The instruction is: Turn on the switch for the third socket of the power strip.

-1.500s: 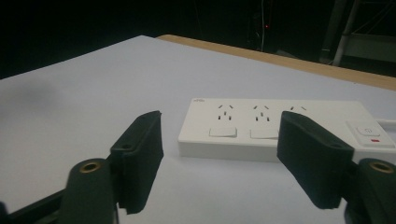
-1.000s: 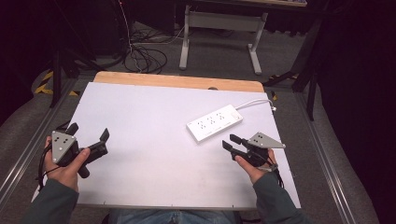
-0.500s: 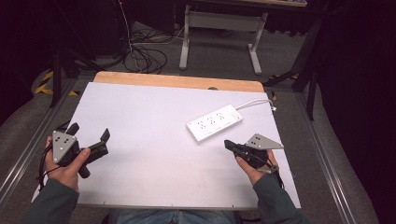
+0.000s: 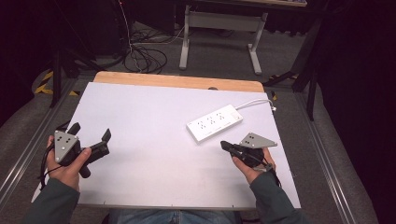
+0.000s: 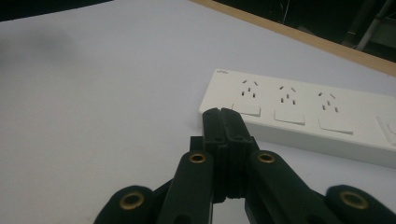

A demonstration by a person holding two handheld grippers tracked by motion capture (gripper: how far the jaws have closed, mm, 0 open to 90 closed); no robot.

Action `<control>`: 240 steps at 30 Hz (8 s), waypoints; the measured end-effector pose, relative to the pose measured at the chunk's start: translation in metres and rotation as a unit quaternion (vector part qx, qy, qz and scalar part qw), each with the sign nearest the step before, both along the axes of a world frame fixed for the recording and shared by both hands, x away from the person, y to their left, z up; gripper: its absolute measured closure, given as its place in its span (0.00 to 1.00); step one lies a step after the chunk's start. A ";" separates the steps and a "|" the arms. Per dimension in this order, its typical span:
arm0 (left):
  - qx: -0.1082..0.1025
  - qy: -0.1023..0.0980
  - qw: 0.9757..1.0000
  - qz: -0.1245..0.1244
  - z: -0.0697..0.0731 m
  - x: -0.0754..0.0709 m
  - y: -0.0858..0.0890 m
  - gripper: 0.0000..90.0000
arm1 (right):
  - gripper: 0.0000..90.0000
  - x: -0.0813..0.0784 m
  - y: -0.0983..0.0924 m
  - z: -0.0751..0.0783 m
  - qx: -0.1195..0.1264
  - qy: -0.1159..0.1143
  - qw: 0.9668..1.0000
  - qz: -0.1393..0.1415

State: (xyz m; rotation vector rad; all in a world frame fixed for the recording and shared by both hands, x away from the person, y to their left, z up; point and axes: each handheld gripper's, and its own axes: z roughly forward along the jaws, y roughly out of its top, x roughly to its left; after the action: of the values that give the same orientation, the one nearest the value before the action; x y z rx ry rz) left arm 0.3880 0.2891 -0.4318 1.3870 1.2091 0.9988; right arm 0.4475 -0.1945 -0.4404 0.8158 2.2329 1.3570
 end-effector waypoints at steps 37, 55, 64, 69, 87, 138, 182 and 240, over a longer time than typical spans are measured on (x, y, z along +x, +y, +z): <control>0.007 0.005 1.000 -0.010 -0.003 -0.001 -0.002 0.03 | 1.00 0.047 0.043 0.006 -0.070 -0.005 0.997 -0.039; 0.009 0.007 1.000 -0.011 -0.004 -0.005 0.001 0.03 | 1.00 0.067 0.069 -0.001 -0.117 -0.003 0.992 -0.034; 0.010 0.008 1.000 -0.010 -0.004 -0.006 0.002 0.03 | 1.00 0.075 0.074 -0.005 -0.130 0.002 0.991 -0.039; 0.011 0.008 1.000 -0.011 -0.004 -0.006 0.001 0.03 | 1.00 0.078 0.075 -0.007 -0.136 0.008 0.990 -0.041; 0.014 0.009 1.000 -0.013 -0.004 -0.007 0.002 0.03 | 1.00 0.086 0.074 -0.015 -0.152 0.027 0.987 -0.040; 0.020 0.015 0.999 -0.035 -0.005 0.003 -0.009 0.04 | 1.00 0.087 0.063 -0.029 -0.170 0.006 0.983 -0.063; 0.018 0.016 0.999 -0.024 -0.005 -0.001 -0.003 0.04 | 1.00 0.074 0.066 -0.019 -0.123 0.016 0.992 -0.039; 0.019 0.029 0.999 -0.019 -0.006 0.000 0.000 0.04 | 0.70 0.029 0.024 0.009 0.010 0.012 1.000 0.000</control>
State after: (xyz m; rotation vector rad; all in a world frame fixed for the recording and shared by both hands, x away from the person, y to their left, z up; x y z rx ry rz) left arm 0.3878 0.2886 -0.4377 1.4724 1.2070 0.9651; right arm 0.4769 -0.1706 -0.4318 0.8425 2.2412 1.3783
